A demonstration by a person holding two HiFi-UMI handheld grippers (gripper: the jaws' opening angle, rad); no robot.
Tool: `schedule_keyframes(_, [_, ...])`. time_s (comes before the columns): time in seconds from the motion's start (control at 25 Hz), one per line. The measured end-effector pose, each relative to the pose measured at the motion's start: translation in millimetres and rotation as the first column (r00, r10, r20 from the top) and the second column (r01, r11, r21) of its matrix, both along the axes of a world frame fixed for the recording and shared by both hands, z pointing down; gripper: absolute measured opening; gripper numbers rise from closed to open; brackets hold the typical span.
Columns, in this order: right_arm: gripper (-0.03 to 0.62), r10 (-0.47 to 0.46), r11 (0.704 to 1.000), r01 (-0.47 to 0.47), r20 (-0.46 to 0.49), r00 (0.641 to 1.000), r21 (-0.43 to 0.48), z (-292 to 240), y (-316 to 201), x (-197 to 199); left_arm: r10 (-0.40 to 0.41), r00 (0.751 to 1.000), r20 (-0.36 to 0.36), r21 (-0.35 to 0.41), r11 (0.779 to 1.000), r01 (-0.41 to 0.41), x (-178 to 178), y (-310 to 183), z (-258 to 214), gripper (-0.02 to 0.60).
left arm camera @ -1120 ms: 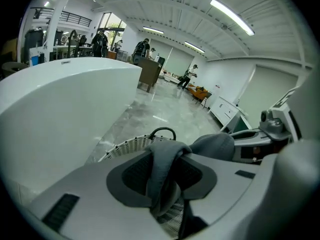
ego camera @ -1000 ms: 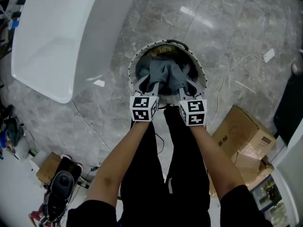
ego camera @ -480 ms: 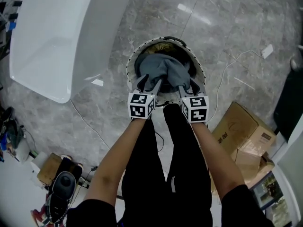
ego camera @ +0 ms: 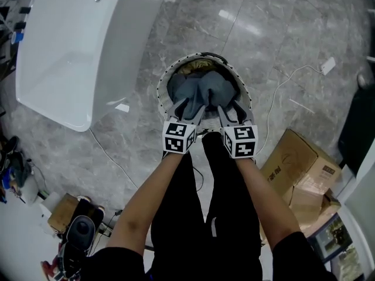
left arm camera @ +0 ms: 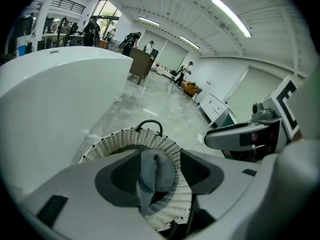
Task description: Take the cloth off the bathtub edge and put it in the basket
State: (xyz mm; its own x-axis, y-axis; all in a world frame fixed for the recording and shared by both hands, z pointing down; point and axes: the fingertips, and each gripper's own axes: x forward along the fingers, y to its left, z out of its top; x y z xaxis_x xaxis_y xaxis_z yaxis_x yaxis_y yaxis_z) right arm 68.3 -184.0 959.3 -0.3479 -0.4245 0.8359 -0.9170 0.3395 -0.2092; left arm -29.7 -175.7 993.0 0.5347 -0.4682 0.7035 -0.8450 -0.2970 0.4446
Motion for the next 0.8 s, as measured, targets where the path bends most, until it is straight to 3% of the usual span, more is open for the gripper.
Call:
schedule_keyframes(0.52, [0.189, 0.034, 0.994, -0.038, 0.042, 0.999, 0.103, -74, -13, 4, -0.013, 1.0, -0.015, 0.035, 0.999, 0.013, 1, -4, -64, 0.241])
schedule_keyframes(0.64, [0.189, -0.011, 0.991, 0.004, 0.051, 0.999, 0.135, -121, -10, -3, -0.014, 0.999, -0.036, 0.058, 0.998, 0.016, 2, -4, -108, 0.241])
schedule_keyframes(0.8, [0.189, -0.027, 0.979, 0.01, 0.08, 0.996, 0.203, -191, -14, -17, -0.013, 0.999, -0.043, 0.157, 0.987, 0.019, -18, -24, -180, 0.241])
